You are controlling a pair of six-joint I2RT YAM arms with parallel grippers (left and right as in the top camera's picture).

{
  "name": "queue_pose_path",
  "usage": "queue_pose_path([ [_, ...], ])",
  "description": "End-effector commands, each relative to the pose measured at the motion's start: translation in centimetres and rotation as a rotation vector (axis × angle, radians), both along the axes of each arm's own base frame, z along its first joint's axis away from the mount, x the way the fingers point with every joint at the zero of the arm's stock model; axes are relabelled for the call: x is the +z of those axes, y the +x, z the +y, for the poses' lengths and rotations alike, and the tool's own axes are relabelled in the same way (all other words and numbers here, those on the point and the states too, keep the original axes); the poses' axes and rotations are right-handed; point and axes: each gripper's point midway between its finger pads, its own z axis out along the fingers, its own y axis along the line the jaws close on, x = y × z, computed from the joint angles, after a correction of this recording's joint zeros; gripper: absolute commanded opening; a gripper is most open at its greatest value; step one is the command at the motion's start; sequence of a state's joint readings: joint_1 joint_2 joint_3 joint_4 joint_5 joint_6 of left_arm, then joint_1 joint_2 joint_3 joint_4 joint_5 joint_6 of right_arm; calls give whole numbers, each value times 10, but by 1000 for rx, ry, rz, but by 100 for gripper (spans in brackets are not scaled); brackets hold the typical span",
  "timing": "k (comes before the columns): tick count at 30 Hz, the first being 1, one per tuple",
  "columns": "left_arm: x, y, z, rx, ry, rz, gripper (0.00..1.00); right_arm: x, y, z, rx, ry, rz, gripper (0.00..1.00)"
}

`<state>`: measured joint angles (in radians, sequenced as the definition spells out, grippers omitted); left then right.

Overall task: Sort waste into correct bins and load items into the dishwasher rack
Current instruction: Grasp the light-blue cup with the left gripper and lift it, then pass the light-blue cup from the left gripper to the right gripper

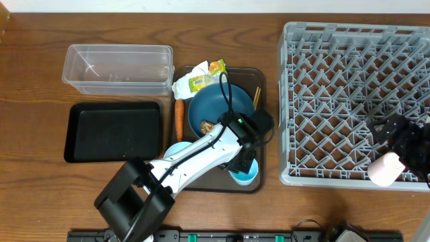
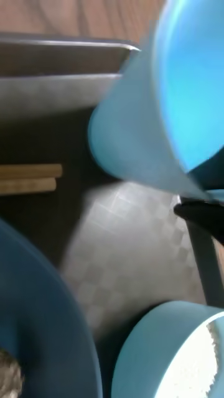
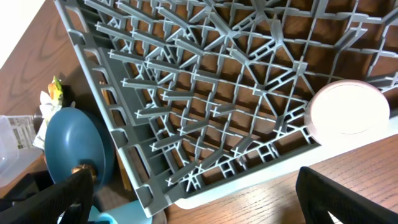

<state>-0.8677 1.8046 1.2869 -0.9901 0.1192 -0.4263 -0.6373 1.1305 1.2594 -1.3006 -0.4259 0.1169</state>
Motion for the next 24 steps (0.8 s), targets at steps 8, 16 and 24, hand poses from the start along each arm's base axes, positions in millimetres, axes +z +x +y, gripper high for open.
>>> queue_pose_path([
  [8, 58, -17, -13, 0, -225, 67, 6, 1, 0, 2, 32, -15, -1, 96],
  [16, 170, 18, 20, 124, -649, -98, 6, 31, 14, 74, 410, 159, -234, 96],
  [24, 258, 28, 39, 126, -1206, 4, 6, 84, 10, 168, 782, 433, -480, 86],
])
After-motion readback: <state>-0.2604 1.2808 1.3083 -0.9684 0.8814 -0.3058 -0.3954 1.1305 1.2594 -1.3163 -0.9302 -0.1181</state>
